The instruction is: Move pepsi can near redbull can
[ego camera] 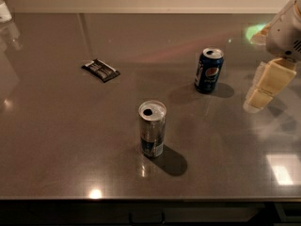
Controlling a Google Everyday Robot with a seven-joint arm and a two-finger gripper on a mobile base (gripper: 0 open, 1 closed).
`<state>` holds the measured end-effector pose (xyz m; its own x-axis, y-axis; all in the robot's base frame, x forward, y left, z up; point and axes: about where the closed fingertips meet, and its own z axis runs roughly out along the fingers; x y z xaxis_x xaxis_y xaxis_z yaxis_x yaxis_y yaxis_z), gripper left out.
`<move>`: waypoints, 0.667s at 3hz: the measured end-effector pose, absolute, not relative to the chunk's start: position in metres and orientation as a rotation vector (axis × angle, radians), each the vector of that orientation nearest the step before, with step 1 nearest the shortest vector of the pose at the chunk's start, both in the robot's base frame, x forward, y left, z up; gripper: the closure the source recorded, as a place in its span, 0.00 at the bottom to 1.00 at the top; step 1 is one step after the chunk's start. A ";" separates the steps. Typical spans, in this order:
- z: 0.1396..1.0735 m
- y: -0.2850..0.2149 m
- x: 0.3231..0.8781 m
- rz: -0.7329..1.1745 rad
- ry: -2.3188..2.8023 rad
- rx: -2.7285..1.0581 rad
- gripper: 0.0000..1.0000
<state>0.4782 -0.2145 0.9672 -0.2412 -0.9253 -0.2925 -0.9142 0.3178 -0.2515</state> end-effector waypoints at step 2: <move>0.959 -0.221 0.542 -0.020 2.186 -1.470 0.00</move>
Offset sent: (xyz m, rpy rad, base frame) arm 0.1073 -0.0169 -0.0096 0.1679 -0.1105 -0.1538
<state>0.5417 -0.2206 0.9594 -0.2905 -0.8713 -0.3955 -0.8640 0.4165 -0.2830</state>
